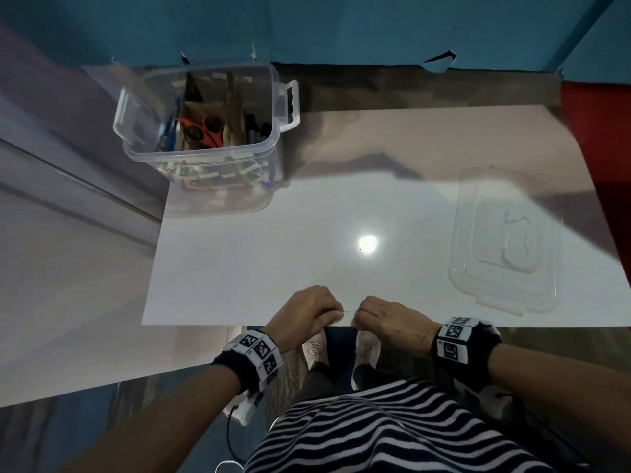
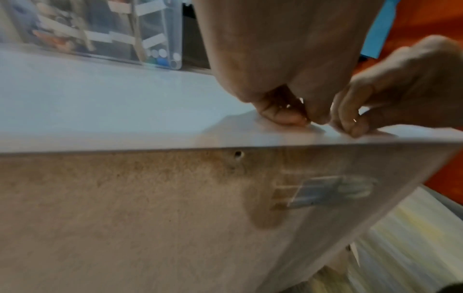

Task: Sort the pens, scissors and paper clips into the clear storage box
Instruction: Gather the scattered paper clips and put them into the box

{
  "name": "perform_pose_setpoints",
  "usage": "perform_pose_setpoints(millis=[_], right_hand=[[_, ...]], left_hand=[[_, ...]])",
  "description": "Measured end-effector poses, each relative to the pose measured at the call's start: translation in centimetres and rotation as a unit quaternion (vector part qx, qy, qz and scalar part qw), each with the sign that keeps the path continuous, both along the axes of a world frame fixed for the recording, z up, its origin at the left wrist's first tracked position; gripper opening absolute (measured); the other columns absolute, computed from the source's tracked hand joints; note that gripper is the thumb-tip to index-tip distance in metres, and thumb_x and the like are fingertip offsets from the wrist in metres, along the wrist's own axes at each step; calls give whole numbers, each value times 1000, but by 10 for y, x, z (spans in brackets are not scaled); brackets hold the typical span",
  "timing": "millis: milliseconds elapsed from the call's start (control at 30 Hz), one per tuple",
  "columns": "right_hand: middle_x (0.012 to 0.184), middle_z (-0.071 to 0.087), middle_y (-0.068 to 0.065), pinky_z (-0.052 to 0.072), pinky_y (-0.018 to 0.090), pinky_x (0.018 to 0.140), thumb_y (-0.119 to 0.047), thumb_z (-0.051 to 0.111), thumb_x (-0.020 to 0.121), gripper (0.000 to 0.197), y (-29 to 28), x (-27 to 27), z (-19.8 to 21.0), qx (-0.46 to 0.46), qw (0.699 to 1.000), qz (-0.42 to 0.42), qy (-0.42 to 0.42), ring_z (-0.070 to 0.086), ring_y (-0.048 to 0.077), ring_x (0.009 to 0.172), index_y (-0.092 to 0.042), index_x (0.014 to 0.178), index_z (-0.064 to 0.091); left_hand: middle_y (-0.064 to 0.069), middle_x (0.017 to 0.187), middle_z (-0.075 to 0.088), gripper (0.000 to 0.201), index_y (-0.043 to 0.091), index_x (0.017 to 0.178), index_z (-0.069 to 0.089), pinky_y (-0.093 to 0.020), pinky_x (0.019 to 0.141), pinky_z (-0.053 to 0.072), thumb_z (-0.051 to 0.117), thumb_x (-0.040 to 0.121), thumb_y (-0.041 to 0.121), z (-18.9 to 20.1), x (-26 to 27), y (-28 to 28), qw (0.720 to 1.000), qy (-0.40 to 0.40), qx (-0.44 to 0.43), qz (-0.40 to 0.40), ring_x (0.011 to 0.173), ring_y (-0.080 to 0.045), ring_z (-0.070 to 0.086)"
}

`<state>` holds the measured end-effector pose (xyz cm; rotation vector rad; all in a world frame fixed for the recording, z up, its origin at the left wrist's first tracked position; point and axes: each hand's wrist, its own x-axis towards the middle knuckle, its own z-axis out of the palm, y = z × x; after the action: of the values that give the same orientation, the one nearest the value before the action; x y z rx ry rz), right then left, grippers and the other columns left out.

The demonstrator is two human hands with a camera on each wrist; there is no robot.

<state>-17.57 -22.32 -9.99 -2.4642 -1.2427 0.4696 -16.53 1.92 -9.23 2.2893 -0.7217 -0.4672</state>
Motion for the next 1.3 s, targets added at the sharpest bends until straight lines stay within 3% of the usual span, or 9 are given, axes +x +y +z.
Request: perform_pose_setpoints(millis=[233, 333, 467, 633, 767, 900, 1067, 1167, 1300], right_hand=[[104, 59, 0, 50, 29, 77, -12, 57, 88, 21, -13, 41, 14, 48, 996, -50, 64, 56, 16, 93, -13, 109, 61], [97, 70, -7, 52, 27, 78, -17, 59, 93, 11, -14, 59, 31, 102, 969, -154, 161, 64, 7, 88, -16, 101, 67], [93, 72, -8, 52, 21, 77, -16, 63, 93, 9, -26, 69, 43, 140, 939, -280, 145, 66, 5, 85, -15, 96, 72], [93, 73, -2, 47, 14, 75, -7, 63, 90, 14, -30, 54, 39, 86, 953, -267, 111, 66, 11, 83, -11, 94, 75], [88, 73, 1, 52, 28, 72, -7, 65, 87, 13, -19, 42, 29, 84, 945, -309, 67, 67, 17, 79, -12, 90, 77], [82, 65, 7, 50, 36, 66, -1, 63, 84, 12, 1, 33, 25, 46, 954, -295, 16, 61, 24, 77, -6, 87, 73], [96, 59, 10, 52, 38, 66, 2, 68, 79, 24, 8, 15, 23, -46, 964, -257, -47, 56, 27, 90, -1, 102, 67], [100, 56, 10, 51, 37, 69, -7, 61, 88, 18, 11, 5, 26, -44, 969, -227, -87, 52, 26, 91, -1, 105, 62], [94, 53, 8, 45, 35, 73, -27, 56, 94, 23, 13, -1, 27, -49, 971, -204, -117, 46, 24, 86, -4, 96, 59]], left_hand=[[3, 88, 70, 18, 20, 95, 78, -37, 77, 51, 64, 95, 31, 2, 14, -6, 998, 52, 12, 34, 82, -13, 63], [4, 85, 69, 19, 20, 91, 77, -38, 76, 51, 63, 94, 32, 1, 16, -11, 997, 57, 10, 48, 79, -13, 62], [5, 82, 68, 18, 18, 88, 76, -37, 75, 51, 63, 94, 29, 1, 16, -16, 997, 50, 2, 64, 78, -11, 60], [-4, 78, 68, 23, 7, 82, 71, -37, 75, 49, 58, 95, 22, -2, 19, -26, 996, 35, -2, 76, 80, -16, 58], [-1, 74, 63, 20, 12, 80, 70, -35, 72, 46, 57, 94, 18, -4, 27, -34, 994, 37, -8, 103, 76, -14, 53], [-7, 63, 54, 28, 5, 68, 54, -42, 65, 47, 54, 94, 16, -2, 30, -41, 994, 15, 5, 106, 67, -19, 50], [4, 79, 58, 21, 19, 81, 62, -37, 70, 48, 53, 99, 24, -8, 26, -47, 994, -17, 30, 101, 84, -15, 51], [4, 88, 62, 18, 22, 97, 71, -35, 74, 48, 54, 99, 26, -9, 20, -48, 992, -21, 30, 125, 89, -14, 53], [0, 76, 62, 19, 15, 83, 69, -42, 70, 52, 57, 96, 22, -3, 16, -54, 985, -6, 27, 170, 77, -16, 57]])
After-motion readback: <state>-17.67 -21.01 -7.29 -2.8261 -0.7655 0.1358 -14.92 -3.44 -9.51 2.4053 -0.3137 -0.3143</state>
